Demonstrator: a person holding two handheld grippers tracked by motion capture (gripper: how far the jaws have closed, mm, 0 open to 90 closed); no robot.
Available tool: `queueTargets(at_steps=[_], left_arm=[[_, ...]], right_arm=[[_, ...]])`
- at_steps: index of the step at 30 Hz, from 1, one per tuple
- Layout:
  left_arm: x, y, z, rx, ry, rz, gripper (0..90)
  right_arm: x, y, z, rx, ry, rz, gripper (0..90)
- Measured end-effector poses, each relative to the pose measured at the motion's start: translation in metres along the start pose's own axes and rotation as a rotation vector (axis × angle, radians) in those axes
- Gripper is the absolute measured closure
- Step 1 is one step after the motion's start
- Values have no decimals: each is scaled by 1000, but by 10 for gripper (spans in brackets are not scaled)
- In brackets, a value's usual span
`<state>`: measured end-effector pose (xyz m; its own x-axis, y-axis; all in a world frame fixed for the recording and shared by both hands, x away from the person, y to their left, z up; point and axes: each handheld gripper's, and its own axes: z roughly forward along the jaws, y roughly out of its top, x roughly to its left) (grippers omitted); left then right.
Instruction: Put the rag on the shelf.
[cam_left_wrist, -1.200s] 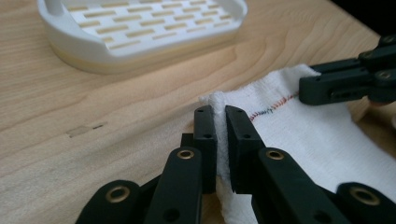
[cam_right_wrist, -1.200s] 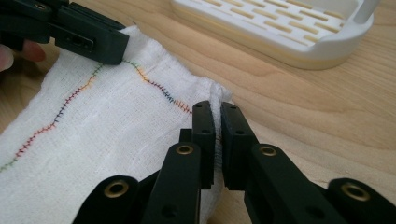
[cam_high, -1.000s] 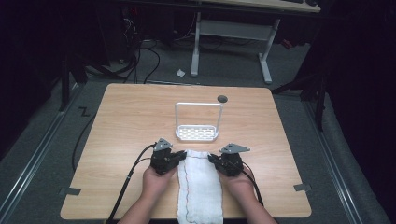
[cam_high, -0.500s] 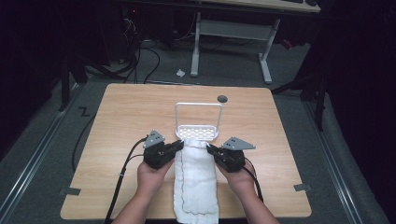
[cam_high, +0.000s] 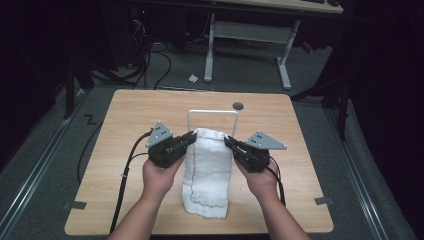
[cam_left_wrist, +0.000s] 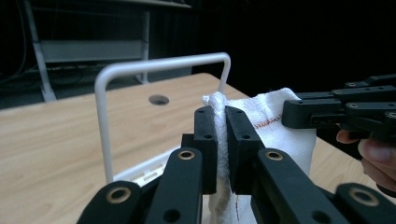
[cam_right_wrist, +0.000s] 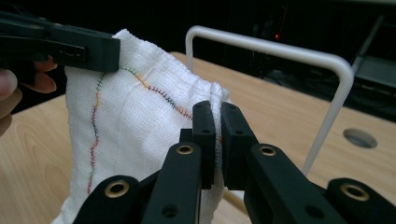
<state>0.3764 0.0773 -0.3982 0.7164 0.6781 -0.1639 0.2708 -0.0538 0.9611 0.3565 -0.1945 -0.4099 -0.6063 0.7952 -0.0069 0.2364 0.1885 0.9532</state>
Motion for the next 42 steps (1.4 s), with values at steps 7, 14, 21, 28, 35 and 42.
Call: queueTargets(at_steps=[7, 14, 21, 28, 35, 42], left_arm=[[-5, 24, -7, -65, 13, 37, 841], [-5, 47, -14, -113, 24, 63, 842], [-7, 66, -16, -141, 28, 101, 843], [-9, 81, -9, -172, 34, 124, 842], [-2, 98, 1, -154, 56, 146, 841], [7, 108, 16, -115, 87, 180, 841]], right_arm=[[3, 23, -6, -64, -11, -13, 863], [3, 50, -12, -119, -19, -26, 862], [0, 73, -18, -160, -35, -53, 863], [-5, 89, -21, -191, -40, -46, 862], [-17, 103, -14, -195, -64, -32, 862], [-25, 112, -3, -185, -91, -38, 862]])
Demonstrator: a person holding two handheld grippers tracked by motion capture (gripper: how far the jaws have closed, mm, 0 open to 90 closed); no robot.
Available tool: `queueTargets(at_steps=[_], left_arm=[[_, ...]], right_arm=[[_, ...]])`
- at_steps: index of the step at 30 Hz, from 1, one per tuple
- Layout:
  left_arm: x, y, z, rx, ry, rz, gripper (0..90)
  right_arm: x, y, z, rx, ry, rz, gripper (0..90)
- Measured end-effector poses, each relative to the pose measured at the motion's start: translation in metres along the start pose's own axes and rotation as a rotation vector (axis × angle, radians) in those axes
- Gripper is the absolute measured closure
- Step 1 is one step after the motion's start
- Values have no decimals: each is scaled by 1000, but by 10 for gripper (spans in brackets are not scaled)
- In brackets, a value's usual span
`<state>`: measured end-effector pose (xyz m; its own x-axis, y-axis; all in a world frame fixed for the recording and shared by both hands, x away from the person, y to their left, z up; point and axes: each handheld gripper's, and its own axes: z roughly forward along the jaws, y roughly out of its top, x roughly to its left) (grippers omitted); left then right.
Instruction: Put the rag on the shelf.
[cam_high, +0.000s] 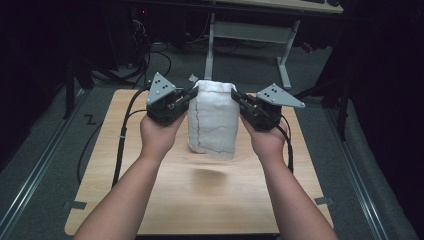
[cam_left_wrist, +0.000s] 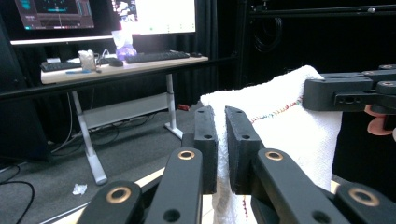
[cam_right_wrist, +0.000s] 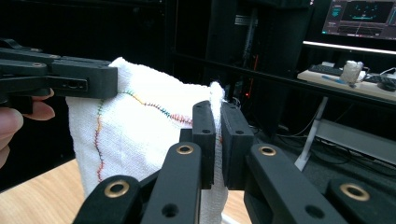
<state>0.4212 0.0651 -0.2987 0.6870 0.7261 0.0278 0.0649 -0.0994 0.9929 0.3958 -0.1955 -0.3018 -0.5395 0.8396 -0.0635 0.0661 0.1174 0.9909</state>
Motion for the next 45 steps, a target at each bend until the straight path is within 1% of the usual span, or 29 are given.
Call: queueTargets(at_steps=[1, 2, 3, 4, 6, 7, 8, 9, 11, 12, 14, 18, 19, 21, 22, 24, 27, 29, 30, 31, 33, 35, 36, 37, 38, 42, 43, 44, 45], left_arm=[[2, 2, 5, 5, -1, 5, 841], [2, 2, 5, 5, -1, 5, 840], [3, 4, 7, 4, -3, 5, 840], [4, 5, 11, 5, -1, -2, 840], [6, 7, 15, 9, -10, -26, 841], [6, 8, 17, 7, -12, -28, 841], [6, 8, 17, 7, -12, -28, 841], [7, 9, 19, 4, -13, -18, 841], [7, 9, 23, 2, -11, -10, 841], [8, 9, 27, 8, -9, -4, 841], [9, 8, 29, 11, -9, -7, 840], [11, 5, 34, 1, -12, -10, 841], [13, 5, 34, 5, -14, -12, 840], [14, 5, 36, 3, -9, -17, 841], [16, 6, 36, 5, 0, -11, 841], [19, 8, 37, 6, 3, -11, 840], [24, 11, 39, 8, 12, -13, 840], [28, 14, 42, 9, 17, -17, 840], [28, 14, 42, 9, 17, -17, 840], [34, 14, 47, 28, 24, -32, 840], [39, 12, 54, 43, 31, -47, 838], [43, 11, 60, 56, 48, -37, 838], [46, 11, 63, 57, 51, -40, 838], [46, 11, 63, 57, 51, -40, 838], [51, 10, 69, 68, 58, -42, 837], [59, 4, 82, 86, 76, -53, 837], [59, 4, 82, 86, 76, -53, 837], [63, 0, 87, 91, 75, -80, 836], [63, 0, 87, 91, 75, -80, 835]], right_arm=[[-4, 2, 3, 0, -2, 5, 862], [-4, 2, 3, 0, -2, 5, 862], [-7, 3, 5, 0, -8, 12, 862], [-9, 4, 6, -3, -8, 17, 862], [-13, 4, 7, -5, -8, 31, 862], [-14, 4, 8, -3, -11, 36, 862], [-14, 4, 8, -3, -11, 36, 862], [-20, 3, 11, -4, -10, 48, 862], [-24, 3, 13, 3, -10, 55, 862], [-27, 2, 15, 7, -10, 61, 862], [-30, 2, 18, 10, -6, 62, 862], [-34, 0, 22, 18, -9, 48, 862], [-34, 0, 23, 19, -10, 45, 862], [-35, 0, 24, 23, -9, 50, 862], [-38, 1, 26, 17, 10, 72, 863], [-38, 3, 27, 11, 26, 86, 862], [-37, 6, 31, 7, 30, 70, 862], [-39, 8, 37, 17, 25, 56, 862], [-41, 9, 40, 21, 31, 62, 862], [-45, 10, 44, 30, 43, 77, 862], [-50, 11, 53, 51, 50, 82, 861], [-55, 11, 63, 77, 45, 73, 861], [-56, 11, 66, 87, 46, 75, 861], [-56, 11, 66, 87, 46, 75, 861], [-59, 11, 73, 111, 44, 71, 860], [-60, 10, 82, 129, 35, 47, 860], [-60, 10, 82, 129, 35, 47, 860], [-62, 9, 87, 136, 26, 40, 859], [-62, 9, 87, 136, 26, 40, 859]])
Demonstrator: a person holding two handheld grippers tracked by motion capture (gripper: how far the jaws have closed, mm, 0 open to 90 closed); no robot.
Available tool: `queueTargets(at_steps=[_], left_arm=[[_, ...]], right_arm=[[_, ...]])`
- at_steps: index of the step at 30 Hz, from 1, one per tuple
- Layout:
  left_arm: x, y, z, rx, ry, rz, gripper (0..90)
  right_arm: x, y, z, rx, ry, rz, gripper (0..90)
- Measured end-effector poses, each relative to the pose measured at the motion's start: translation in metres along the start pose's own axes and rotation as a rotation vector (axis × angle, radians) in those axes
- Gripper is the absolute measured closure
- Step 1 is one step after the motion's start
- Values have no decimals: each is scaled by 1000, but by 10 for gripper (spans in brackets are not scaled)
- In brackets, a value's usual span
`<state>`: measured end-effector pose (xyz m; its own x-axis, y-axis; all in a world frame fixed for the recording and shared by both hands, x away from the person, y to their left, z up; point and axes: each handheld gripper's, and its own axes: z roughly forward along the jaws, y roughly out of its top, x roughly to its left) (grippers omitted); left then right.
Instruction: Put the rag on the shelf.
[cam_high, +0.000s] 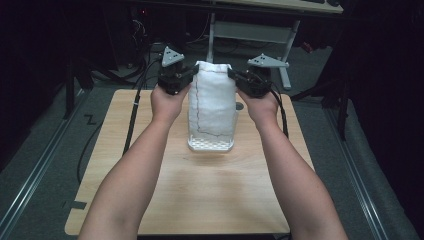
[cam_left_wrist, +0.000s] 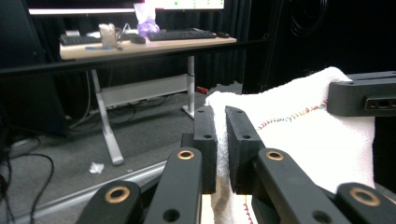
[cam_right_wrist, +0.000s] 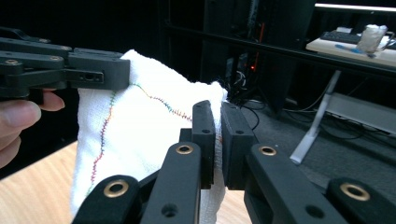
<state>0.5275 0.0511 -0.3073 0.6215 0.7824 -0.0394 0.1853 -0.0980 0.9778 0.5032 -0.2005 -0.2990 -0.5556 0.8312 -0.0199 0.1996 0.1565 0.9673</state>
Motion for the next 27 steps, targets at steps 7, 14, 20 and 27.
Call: queueTargets(at_steps=[7, 14, 20, 27], left_arm=[[9, -17, 26, 36, 24, -12, 828], [15, -32, 44, 122, 13, -49, 684], [19, -36, 43, 128, -1, -89, 566], [16, -36, 38, 135, -7, -97, 560]], right_arm=[[-18, -13, 25, 47, -16, 42, 858], [-27, -29, 46, 129, -64, 67, 787], [-36, -40, 52, 184, -29, 122, 688], [-30, -48, 50, 198, -24, 104, 657]])
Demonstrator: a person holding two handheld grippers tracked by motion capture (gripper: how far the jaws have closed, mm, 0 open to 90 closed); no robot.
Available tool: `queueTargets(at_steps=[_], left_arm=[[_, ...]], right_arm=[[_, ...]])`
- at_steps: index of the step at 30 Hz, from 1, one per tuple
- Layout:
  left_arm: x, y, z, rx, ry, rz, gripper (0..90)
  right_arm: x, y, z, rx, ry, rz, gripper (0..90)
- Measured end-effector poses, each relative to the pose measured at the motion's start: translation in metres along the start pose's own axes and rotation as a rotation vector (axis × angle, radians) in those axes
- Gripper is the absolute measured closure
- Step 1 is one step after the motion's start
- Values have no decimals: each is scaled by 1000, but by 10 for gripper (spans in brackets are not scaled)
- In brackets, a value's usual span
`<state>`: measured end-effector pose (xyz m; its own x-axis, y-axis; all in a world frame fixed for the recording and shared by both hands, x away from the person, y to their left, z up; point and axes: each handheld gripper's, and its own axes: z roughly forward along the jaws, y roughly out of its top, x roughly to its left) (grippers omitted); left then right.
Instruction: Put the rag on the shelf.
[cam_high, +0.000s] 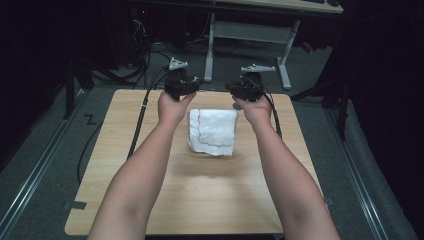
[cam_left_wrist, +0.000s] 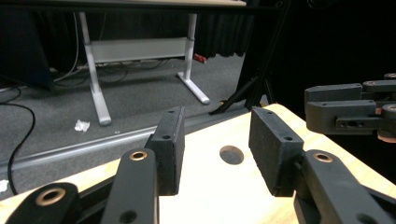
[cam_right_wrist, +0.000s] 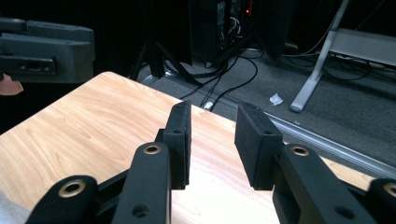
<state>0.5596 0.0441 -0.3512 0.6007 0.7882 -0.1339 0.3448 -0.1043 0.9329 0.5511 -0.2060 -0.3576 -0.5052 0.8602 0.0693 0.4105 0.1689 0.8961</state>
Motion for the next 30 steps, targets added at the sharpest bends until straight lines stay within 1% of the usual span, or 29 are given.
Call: queueTargets(at_steps=[1, 3, 5, 6, 7, 10, 12, 14, 16, 19, 20, 22, 24, 25, 26, 27, 28, 29, 30], left_arm=[[-1, 0, -3, -13, 1, -2, 560], [-2, 0, -4, -14, 1, 2, 556], [-3, 1, -6, -15, 9, 9, 557], [-2, 1, -7, -17, 11, 9, 557], [-2, 1, -8, -18, 10, 7, 556], [-2, 0, -12, -23, 18, 6, 555], [-1, 0, -15, -18, 11, 3, 550], [-3, -1, -22, -28, 2, 14, 545], [-5, -5, -29, -40, -6, 16, 541], [-5, -10, -37, -40, 0, 21, 541], [-5, -12, -40, -41, 0, 17, 539], [-5, -16, -45, -42, 0, 12, 538], [-5, -18, -47, -40, -2, 11, 537], [-6, -20, -50, -39, -4, 15, 535], [-6, -22, -52, -37, -3, 17, 534], [-6, -22, -52, -37, -3, 17, 531], [-7, -23, -55, -34, -7, 16, 531], [-8, -24, -59, -33, -20, 12, 528], [-9, -26, -63, -36, -20, 21, 526]], right_arm=[[2, -3, 0, -2, -1, -3, 638], [4, -4, -1, -3, -3, -10, 617], [5, -5, -2, -15, -16, -23, 609], [6, -5, -3, -23, -13, -23, 607], [6, -6, -4, -30, -2, -12, 601], [9, -6, -5, -29, -2, -16, 592], [11, -6, -5, -26, 5, -11, 579], [12, -7, -7, -27, 28, 0, 561], [14, -9, -9, -27, 20, -15, 553], [16, -11, -14, -17, 12, -25, 537], [17, -11, -17, -22, 11, -26, 537], [19, -13, -24, -50, 12, -21, 533], [20, -14, -26, -54, 13, -22, 527], [23, -16, -32, -58, 5, -38, 515], [24, -16, -33, -55, -5, -49, 506], [24, -16, -33, -55, -5, -49, 506], [26, -18, -36, -55, -28, -66, 495], [28, -20, -41, -68, -43, -85, 474], [28, -21, -43, -69, -40, -82, 469]])
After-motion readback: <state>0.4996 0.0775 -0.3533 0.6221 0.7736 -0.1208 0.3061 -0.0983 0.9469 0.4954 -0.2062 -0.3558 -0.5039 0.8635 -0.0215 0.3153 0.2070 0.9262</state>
